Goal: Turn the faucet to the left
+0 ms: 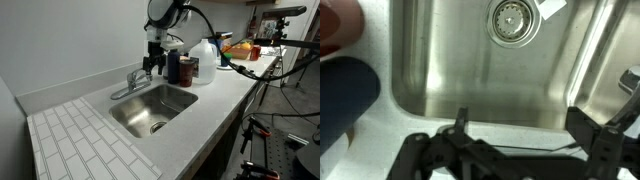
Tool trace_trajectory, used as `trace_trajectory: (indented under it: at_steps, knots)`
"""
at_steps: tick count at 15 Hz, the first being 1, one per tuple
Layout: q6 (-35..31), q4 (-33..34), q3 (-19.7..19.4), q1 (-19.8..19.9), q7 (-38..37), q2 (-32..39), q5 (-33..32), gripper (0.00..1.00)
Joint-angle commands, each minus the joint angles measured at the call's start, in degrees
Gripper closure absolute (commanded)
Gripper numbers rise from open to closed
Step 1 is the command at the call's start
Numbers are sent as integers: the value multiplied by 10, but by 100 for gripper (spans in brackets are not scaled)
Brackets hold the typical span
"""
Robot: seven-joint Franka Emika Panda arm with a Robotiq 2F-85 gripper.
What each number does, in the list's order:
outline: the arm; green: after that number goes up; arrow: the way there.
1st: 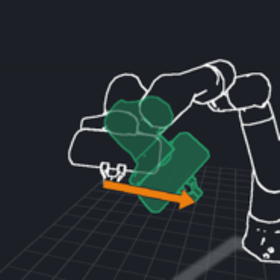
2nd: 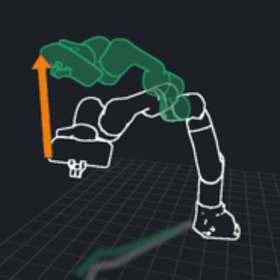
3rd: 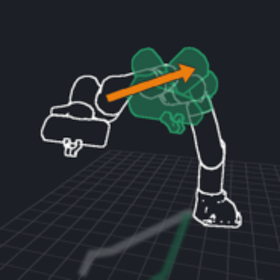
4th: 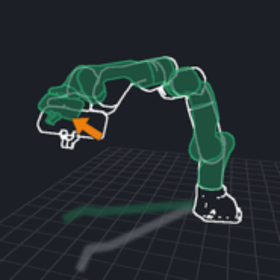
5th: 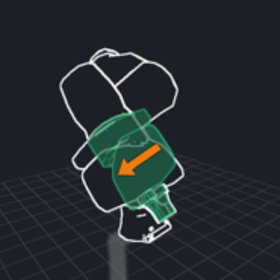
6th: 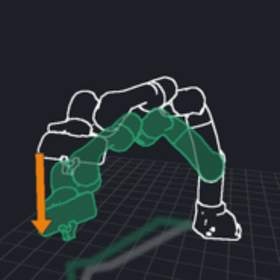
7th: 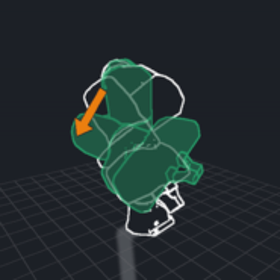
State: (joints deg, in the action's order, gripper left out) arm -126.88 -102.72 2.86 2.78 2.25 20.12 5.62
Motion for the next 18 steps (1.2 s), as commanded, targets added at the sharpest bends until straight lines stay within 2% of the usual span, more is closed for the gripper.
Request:
trace_trajectory:
  at_steps: [1,18]
  knots:
    - [-8,45,17,-17,13,27,27,0]
    - [0,180,55,-54,-10,122,62,0]
